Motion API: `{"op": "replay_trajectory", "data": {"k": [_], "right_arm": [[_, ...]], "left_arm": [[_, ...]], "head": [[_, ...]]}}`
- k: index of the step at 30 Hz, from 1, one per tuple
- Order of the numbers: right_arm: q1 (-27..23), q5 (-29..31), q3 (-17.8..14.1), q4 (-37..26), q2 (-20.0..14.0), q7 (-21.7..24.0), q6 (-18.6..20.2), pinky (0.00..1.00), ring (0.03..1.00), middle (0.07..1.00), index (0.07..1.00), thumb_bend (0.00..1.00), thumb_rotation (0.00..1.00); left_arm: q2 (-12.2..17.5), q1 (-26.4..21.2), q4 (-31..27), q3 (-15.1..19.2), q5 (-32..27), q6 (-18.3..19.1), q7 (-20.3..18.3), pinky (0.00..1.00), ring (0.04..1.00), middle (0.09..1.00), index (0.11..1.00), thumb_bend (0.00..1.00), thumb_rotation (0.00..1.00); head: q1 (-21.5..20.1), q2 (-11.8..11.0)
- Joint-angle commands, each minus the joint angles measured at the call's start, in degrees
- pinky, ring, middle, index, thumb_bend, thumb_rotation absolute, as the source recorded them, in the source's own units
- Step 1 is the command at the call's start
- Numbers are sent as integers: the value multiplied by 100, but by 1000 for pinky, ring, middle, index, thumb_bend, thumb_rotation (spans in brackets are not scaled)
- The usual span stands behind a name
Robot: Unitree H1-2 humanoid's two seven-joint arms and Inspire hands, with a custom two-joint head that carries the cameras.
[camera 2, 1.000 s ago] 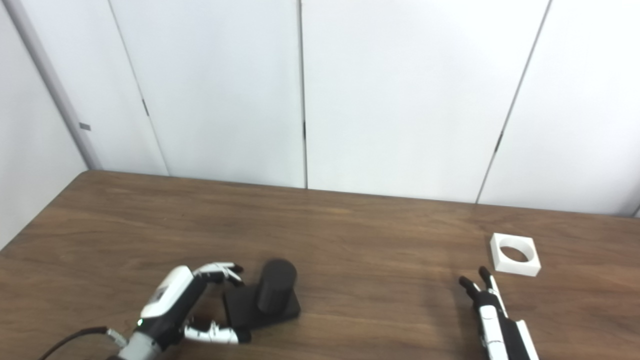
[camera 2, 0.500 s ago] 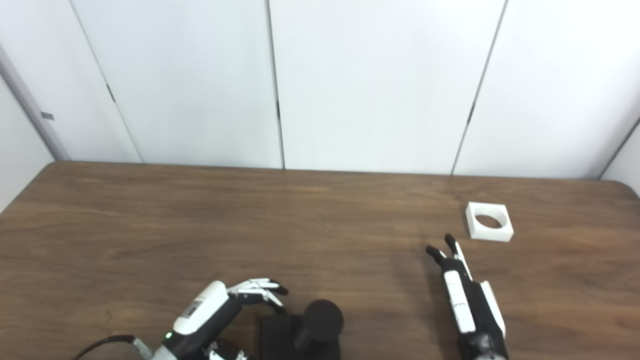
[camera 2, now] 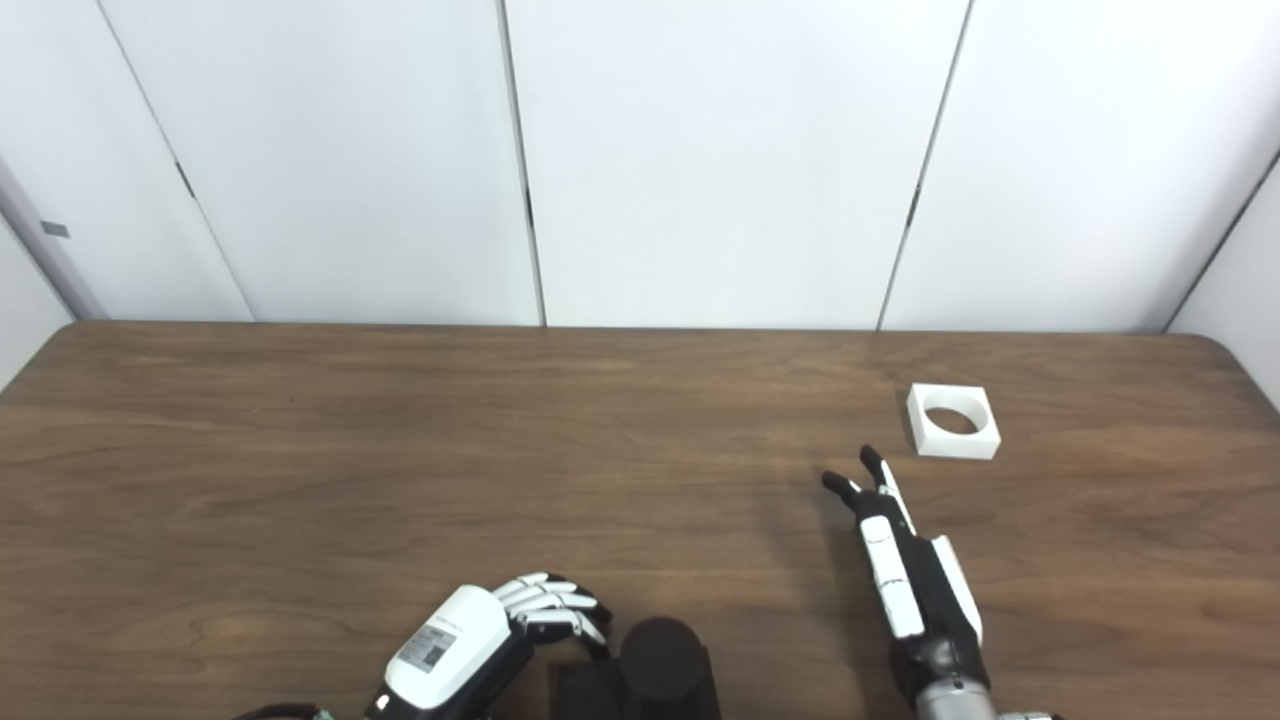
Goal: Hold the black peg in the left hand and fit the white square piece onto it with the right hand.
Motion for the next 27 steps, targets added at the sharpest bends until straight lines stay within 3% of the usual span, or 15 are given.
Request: {"op": "replay_trajectory", "data": {"k": [1,8,13,16,19,21,23,24,27], "right_arm": [[585,26,72,-288,207,-52,-123,1000,956,888,1000,527,1000],[588,50,52,-372,213,-76,-13,1000,943,878,1000,516,1000],[583,88,32,-364,188,-75,-78,1000,937,878,1000,512,1000],[593,244,-49,-540,202,-80,114,1000,939,878,999,533,992],[539,332,-145,-880,77,-64,415,961,936,887,983,485,855],[478,78,-171,-1132,-127,-62,620,934,924,874,956,521,702],[398,-31,-255,-1314,-273,-23,780,923,919,875,949,534,631],[336,-30,-336,-1400,-339,1,865,942,926,881,942,567,536],[113,-509,-515,-1638,-713,92,1124,942,915,874,919,623,469]], "left_arm": [[70,69,294,-60,673,367,-155,841,803,761,489,514,47],[-86,87,307,-29,1272,693,-80,840,802,756,488,516,49],[-142,90,291,50,1283,786,-161,837,803,755,488,516,48],[-136,96,256,117,1215,784,-194,830,798,749,488,517,46],[-113,92,181,160,1185,797,-314,821,795,746,488,517,46],[-101,85,140,179,1173,809,-388,813,793,750,488,516,47],[-95,83,103,188,1168,823,-438,807,789,749,488,516,47],[-91,84,79,193,1164,833,-467,801,785,747,488,517,47],[-86,89,-6,213,1148,871,-572,793,779,744,488,517,46]], "head": [[-31,33],[-87,76],[-385,33],[-598,11],[-760,0],[-840,-22],[-935,-48],[-969,-54],[-1095,-75]]}}
